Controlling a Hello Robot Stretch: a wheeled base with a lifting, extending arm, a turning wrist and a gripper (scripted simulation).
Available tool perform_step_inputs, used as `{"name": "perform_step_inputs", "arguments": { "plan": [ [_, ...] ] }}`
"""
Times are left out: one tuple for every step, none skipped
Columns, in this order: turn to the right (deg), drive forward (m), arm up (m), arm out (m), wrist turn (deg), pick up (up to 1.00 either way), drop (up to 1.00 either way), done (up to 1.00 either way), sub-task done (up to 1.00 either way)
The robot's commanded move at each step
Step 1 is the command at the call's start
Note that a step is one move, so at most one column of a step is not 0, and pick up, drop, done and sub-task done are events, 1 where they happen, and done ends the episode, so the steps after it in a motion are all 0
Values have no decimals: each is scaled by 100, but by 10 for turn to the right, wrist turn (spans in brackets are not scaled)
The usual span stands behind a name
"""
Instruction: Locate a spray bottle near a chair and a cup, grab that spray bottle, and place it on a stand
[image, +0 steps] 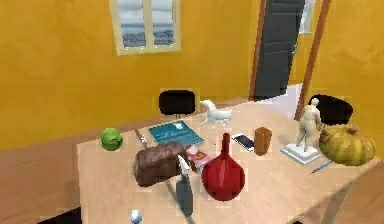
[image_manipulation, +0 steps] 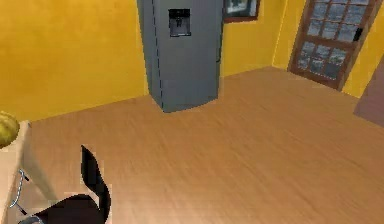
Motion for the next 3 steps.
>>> {"name": "perform_step_inputs", "arguments": {
  "plan": [
    [-450, 0, 0, 0, 0, 0, 0, 0, 0],
    [-420, 0, 0, 0, 0, 0, 0, 0, 0],
    [0, 0, 50, 0, 0, 0, 0, 0, 0]
  ]
}}
